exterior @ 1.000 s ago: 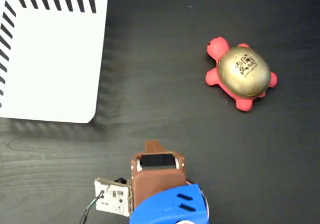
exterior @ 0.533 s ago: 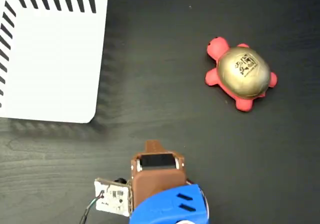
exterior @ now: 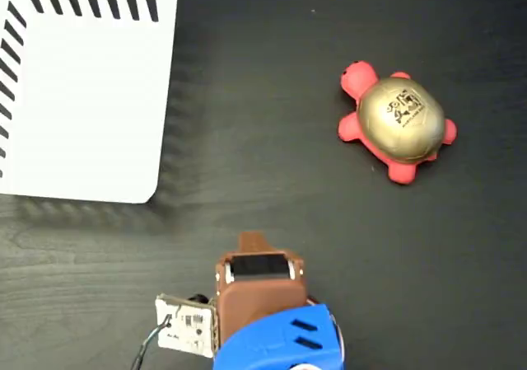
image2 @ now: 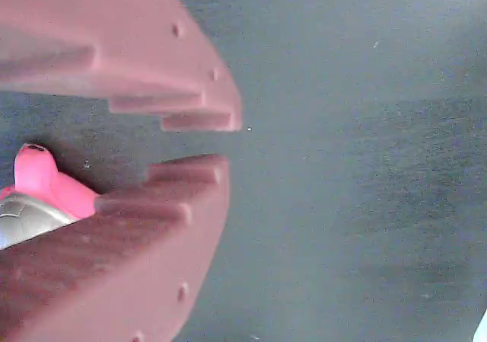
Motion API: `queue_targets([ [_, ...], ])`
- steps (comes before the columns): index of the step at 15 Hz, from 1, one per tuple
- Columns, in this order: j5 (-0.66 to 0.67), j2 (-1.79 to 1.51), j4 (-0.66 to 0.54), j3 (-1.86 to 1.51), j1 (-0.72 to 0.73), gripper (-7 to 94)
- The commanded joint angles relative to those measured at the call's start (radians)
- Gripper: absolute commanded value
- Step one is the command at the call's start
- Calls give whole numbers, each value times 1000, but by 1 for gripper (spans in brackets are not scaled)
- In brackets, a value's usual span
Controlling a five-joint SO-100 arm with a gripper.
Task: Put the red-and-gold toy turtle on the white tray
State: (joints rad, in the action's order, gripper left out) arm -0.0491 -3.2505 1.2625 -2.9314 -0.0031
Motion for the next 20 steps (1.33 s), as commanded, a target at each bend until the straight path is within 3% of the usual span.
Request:
queue_targets([
  [1,-6,0,6,12,8,0],
  [7,21,49,-26,14,71,0],
  [9,-6,262,-153,83,9,0],
  [12,-152,655,-218,318,-100,0],
  [16,-239,1097,-114,689,-222,0],
  [20,-256,1476,152,1161,-341,0],
])
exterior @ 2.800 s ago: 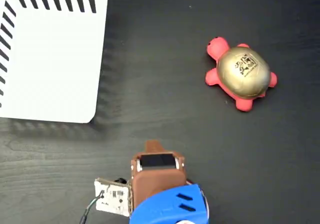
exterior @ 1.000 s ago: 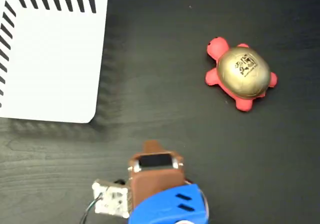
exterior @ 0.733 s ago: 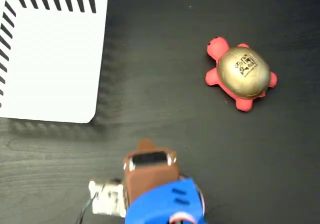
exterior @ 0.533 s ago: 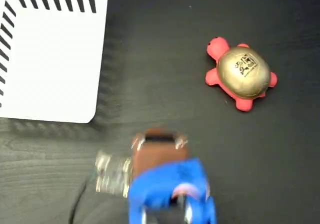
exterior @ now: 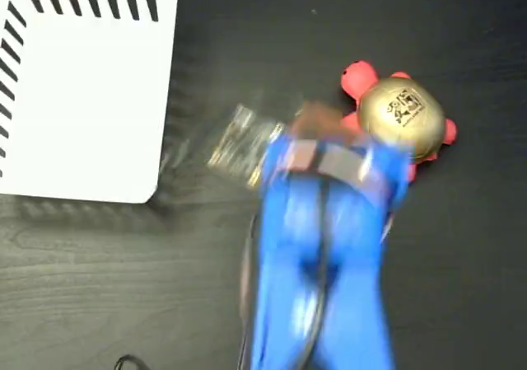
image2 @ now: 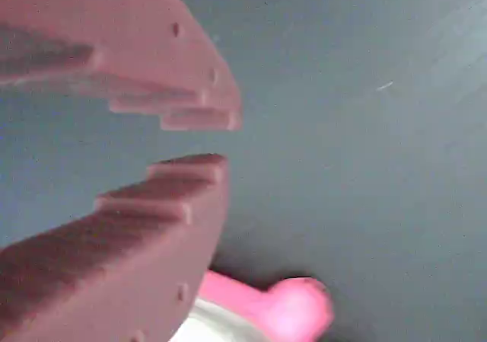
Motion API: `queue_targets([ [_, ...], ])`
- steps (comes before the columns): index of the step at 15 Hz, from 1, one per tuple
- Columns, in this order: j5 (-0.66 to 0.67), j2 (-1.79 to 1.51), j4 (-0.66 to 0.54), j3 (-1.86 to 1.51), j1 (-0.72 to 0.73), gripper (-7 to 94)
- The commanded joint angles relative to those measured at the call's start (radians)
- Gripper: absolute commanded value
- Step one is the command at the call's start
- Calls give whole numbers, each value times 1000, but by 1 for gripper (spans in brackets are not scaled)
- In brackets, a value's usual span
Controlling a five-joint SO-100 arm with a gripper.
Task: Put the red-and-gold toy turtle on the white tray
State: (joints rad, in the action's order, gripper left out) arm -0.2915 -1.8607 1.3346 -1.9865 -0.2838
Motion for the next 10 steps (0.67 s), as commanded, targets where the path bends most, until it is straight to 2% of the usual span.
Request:
queue_targets([
  [1,-3,183,124,337,-97,0],
  [5,94,351,160,598,-219,0],
  [9,123,449,268,698,-235,0],
  [10,104,459,281,707,-235,23],
])
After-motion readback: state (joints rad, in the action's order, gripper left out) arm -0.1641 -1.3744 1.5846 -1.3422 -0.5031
